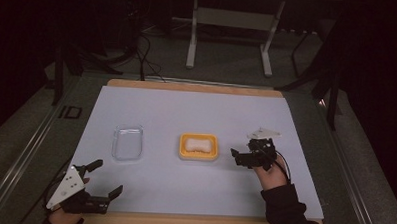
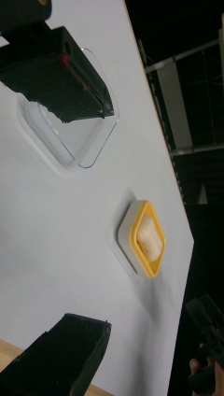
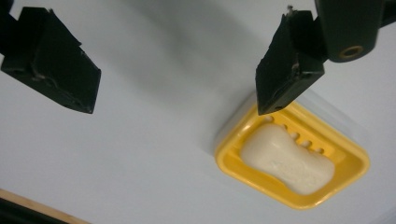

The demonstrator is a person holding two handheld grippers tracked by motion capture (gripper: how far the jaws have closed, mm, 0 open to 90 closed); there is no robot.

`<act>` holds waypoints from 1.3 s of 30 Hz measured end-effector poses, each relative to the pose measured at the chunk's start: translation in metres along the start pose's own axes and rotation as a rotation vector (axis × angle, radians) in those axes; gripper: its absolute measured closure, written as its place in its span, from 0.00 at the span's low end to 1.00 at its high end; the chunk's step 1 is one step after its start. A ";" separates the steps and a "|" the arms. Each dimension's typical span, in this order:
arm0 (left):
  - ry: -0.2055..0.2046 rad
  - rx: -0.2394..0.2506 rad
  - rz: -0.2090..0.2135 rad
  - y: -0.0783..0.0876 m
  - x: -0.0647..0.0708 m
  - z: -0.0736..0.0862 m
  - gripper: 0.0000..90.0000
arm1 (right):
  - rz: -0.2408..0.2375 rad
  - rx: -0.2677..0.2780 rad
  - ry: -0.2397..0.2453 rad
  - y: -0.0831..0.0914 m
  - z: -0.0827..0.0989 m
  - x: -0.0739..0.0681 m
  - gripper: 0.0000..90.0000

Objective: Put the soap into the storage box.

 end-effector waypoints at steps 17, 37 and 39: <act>-0.003 -0.028 -0.002 -0.006 -0.001 0.000 0.01 | 0.076 0.137 -0.071 0.040 0.034 -0.001 0.16; 0.000 -0.032 0.014 -0.009 0.000 0.000 0.01 | 0.041 0.107 -0.081 0.057 0.072 -0.008 0.16; 0.001 -0.032 0.016 -0.009 0.001 0.000 0.01 | 0.046 0.113 -0.081 0.056 0.072 -0.006 0.16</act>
Point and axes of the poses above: each handheld gripper's, and its own axes: y roughly backward along the jaws, z roughly out of its underside, x roughly to its right, the point moved 3 cm from there along -y, roughly forward along the jaws, and after that the axes turned 1 degree about -z, right-handed, at the moved point
